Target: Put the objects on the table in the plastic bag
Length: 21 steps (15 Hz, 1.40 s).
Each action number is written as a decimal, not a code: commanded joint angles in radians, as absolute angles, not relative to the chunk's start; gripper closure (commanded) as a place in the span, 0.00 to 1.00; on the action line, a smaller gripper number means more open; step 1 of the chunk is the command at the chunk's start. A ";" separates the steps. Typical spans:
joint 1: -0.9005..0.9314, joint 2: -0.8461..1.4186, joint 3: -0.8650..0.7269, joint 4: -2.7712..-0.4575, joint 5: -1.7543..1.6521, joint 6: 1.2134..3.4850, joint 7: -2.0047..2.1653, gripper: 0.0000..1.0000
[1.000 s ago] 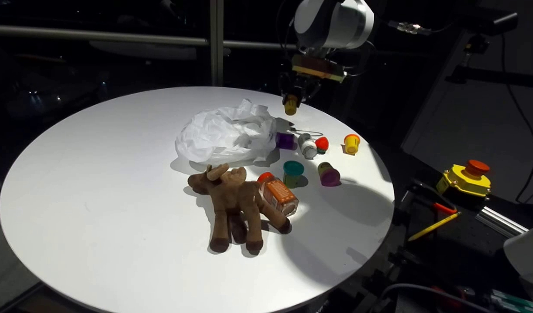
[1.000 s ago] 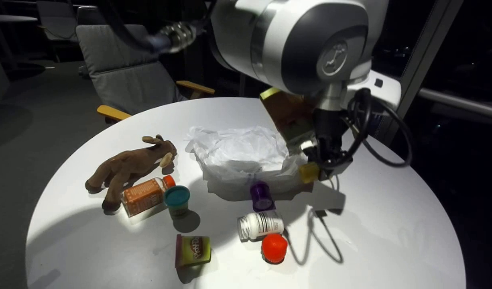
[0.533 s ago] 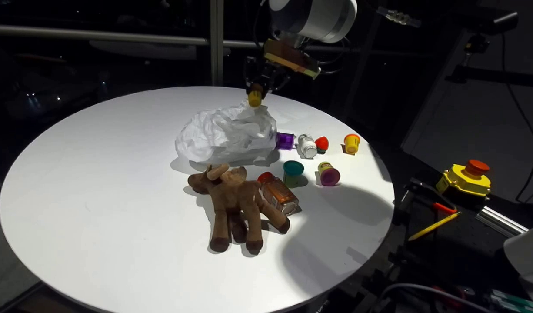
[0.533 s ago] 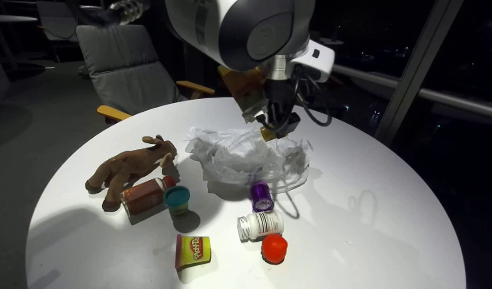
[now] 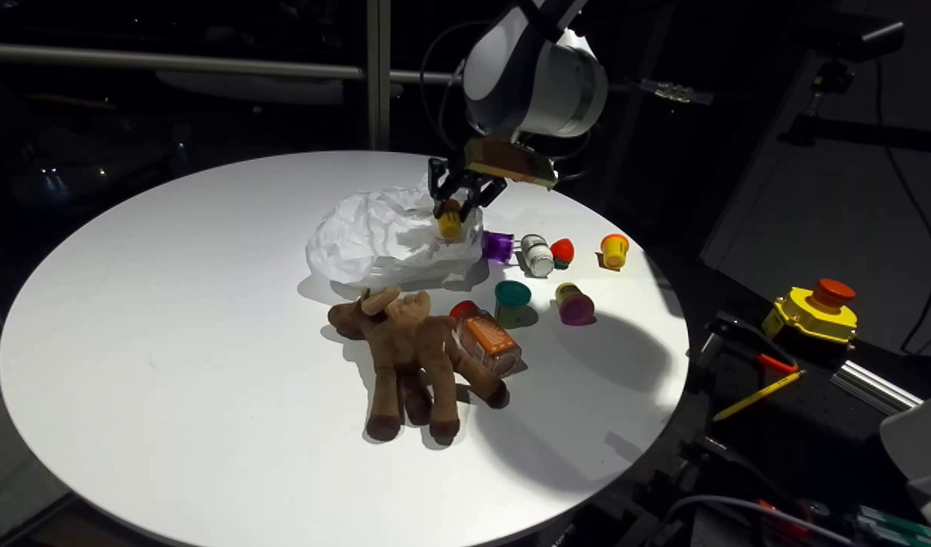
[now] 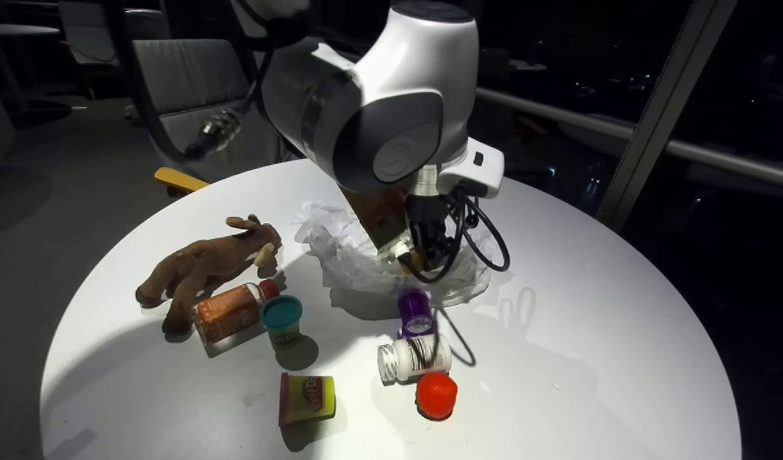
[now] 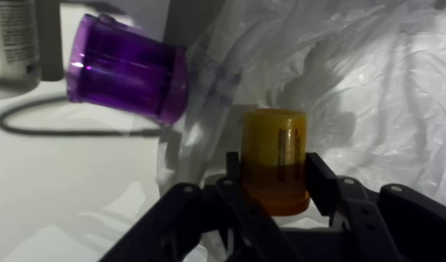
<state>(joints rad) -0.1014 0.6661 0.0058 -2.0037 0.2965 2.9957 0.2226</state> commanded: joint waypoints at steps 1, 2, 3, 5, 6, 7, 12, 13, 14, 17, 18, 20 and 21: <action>-0.095 0.688 -0.026 -1.991 0.264 3.043 0.205 0.58; -0.085 0.677 -0.042 -2.000 0.256 3.046 0.211 0.27; -0.082 0.660 -0.049 -2.011 0.252 3.047 0.210 0.28; -0.090 0.587 -0.040 -2.055 0.248 3.023 0.201 0.21; -0.086 0.538 -0.042 -2.086 0.238 3.005 0.191 0.12; -0.083 0.496 -0.045 -2.105 0.224 2.968 0.180 0.05; -0.122 0.340 -0.015 -2.165 0.174 2.631 0.031 0.00; -0.121 0.340 -0.023 -2.166 0.157 2.585 0.001 0.00; -0.125 0.343 -0.025 -2.170 0.146 2.546 -0.036 0.00; -0.128 0.378 -0.026 -2.179 0.106 2.484 -0.145 0.00; -0.119 0.402 -0.036 -2.180 0.065 2.488 -0.160 0.00; -0.108 0.435 -0.046 -2.188 -0.011 2.502 -0.195 0.00; -0.099 0.454 -0.055 -2.184 -0.060 2.505 -0.199 0.00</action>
